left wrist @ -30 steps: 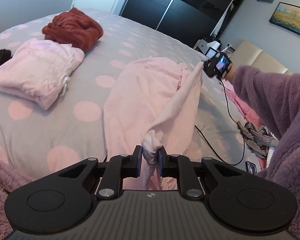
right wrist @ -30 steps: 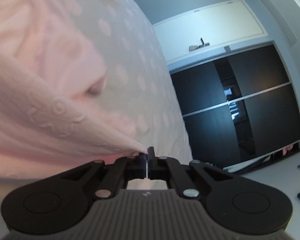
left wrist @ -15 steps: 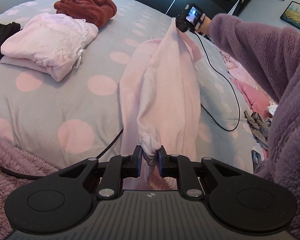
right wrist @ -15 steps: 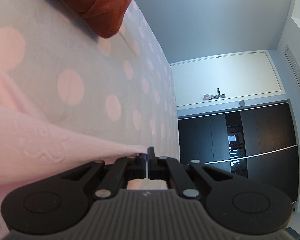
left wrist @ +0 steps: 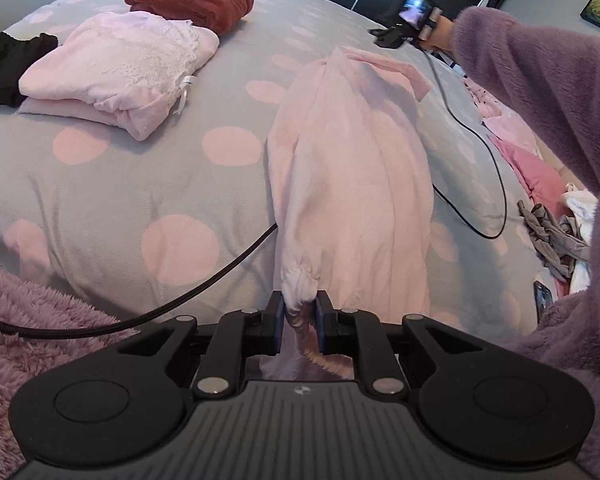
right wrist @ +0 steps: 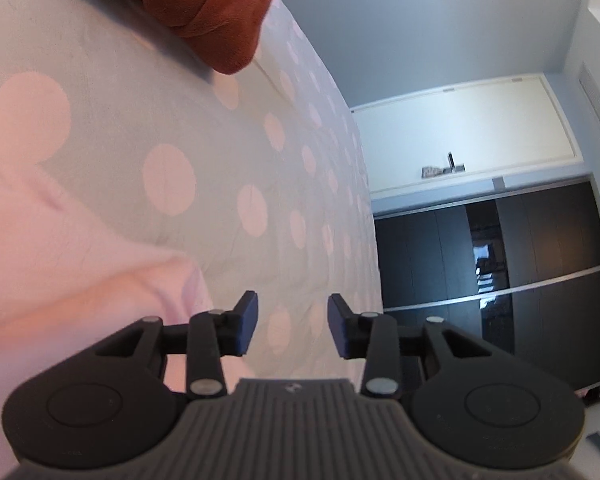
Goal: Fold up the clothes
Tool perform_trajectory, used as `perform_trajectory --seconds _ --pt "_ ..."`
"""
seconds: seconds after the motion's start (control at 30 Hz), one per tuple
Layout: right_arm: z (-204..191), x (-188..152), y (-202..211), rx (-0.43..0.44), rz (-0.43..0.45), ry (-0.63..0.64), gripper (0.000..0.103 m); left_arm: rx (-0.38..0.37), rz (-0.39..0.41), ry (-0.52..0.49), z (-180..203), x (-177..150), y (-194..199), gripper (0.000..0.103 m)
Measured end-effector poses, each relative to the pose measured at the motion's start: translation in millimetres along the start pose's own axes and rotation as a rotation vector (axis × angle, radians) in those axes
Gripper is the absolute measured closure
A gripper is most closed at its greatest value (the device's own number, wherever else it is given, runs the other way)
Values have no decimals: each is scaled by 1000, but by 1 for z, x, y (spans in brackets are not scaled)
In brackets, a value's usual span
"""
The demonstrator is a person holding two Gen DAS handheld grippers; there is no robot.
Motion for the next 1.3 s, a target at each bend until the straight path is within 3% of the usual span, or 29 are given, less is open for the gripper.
perform_trajectory --seconds 0.17,0.27,0.43,0.47,0.7,0.83,0.97,1.13,1.3 --pt "11 -42 68 70 -46 -153 60 41 -7 61 -8 -6 -3 90" --pt "3 -67 129 122 -4 -205 58 43 -11 75 -9 -9 -7 90" --pt "-31 -93 237 231 60 -277 57 -21 -18 70 0 -21 -10 90" --pt "-40 -95 257 250 69 -297 57 -35 -14 77 1 -23 -8 94" --pt "-125 -76 397 491 174 -418 54 -77 18 116 -1 -29 0 95" --pt "-187 -49 464 634 180 -449 54 -6 11 138 -6 -28 -4 91" --pt "-231 -32 503 701 155 -470 54 60 25 154 -15 -26 -7 59" --pt "-261 -19 526 702 83 -508 50 108 -16 194 -34 -24 -24 57" --pt "-279 -9 527 648 39 -498 48 90 -52 213 -44 -26 -43 60"
Point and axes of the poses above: each gripper's, at about its wrist camera, not at the fingertips, and y roughly against the way its jaws point, z to its right, x to its top, the point moved 3 cm from there along -y, roughly the way its jaws point, and after that the axes turned 6 degrees about -y, right-handed, at the moved point
